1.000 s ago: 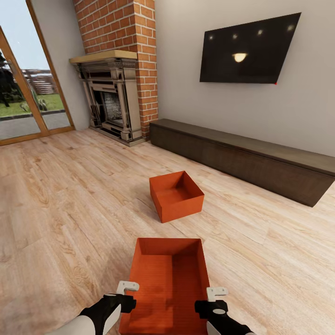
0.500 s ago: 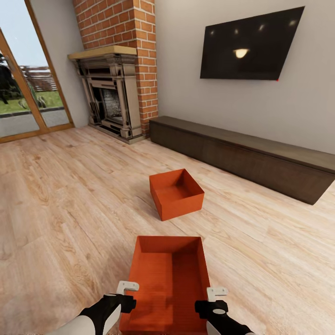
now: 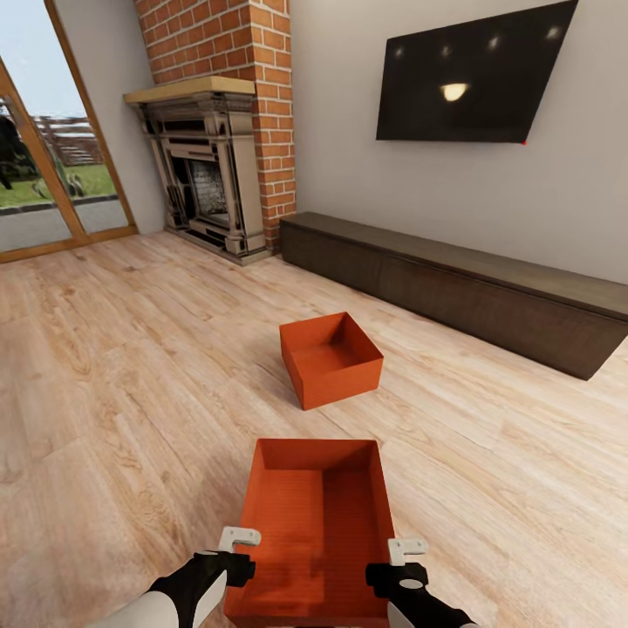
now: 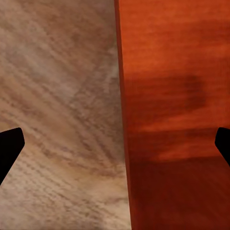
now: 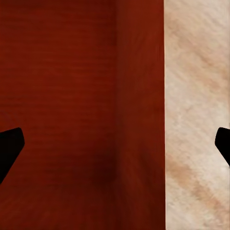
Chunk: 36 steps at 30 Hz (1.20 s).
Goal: Move the two storage containers from the living room to the garage. In the garage, place one container on the floor and stack the other container on top of it (either order is fine).
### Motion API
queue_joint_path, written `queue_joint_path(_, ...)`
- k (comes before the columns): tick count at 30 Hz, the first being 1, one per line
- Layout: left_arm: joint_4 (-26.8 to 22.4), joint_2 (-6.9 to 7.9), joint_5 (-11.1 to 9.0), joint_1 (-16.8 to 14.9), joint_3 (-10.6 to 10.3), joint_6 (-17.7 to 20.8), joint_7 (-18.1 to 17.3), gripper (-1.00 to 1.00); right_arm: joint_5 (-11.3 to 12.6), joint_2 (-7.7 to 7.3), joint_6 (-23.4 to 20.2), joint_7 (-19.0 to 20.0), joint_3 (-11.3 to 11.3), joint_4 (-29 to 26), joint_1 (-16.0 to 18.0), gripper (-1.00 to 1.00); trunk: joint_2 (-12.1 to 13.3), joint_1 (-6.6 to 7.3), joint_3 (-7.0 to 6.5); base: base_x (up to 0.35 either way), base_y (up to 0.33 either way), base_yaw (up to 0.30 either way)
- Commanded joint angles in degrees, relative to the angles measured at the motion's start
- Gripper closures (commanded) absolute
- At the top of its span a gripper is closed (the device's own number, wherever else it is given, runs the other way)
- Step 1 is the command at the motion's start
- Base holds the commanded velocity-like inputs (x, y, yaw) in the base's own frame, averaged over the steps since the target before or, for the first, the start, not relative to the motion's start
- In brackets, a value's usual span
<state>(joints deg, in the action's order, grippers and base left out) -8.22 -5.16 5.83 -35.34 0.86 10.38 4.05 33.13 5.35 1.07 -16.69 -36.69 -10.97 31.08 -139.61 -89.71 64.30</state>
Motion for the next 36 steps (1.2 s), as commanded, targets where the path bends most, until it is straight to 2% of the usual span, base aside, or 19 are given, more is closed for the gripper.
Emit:
queue_joint_path(1, -0.12, -0.02, 0.59, 0.00, 0.11, 0.34, 0.10, -1.00, 0.58, -0.11, 0.09, -0.27, -0.47, -0.02, 0.03, -1.00, -0.02, 0.01, 0.05, 0.000, 0.000, 0.000)
queue_joint_path(10, -0.11, -0.02, 0.59, 0.00, 0.11, 0.34, 0.14, -1.00, 0.71, -1.10, 0.15, 0.04, -0.40, -0.02, 0.01, -1.00, -0.02, 0.01, 0.06, 0.000, 0.000, 0.000)
queue_joint_path(23, -0.11, 0.04, 0.59, 0.00, 0.11, 0.34, 0.13, -1.00, 0.73, -0.96, 0.08, 0.19, -0.40, -0.02, 0.03, -1.00, -0.02, 0.01, 0.09, 0.000, 0.000, 0.000)
queue_joint_path(36, -0.13, -0.02, 0.59, 0.00, 0.11, 0.34, 0.13, -1.00, 0.80, -0.98, 0.11, 0.17, -0.40, -0.02, 0.03, -1.00, -0.02, 0.01, 1.06, 0.000, 0.000, 0.000)
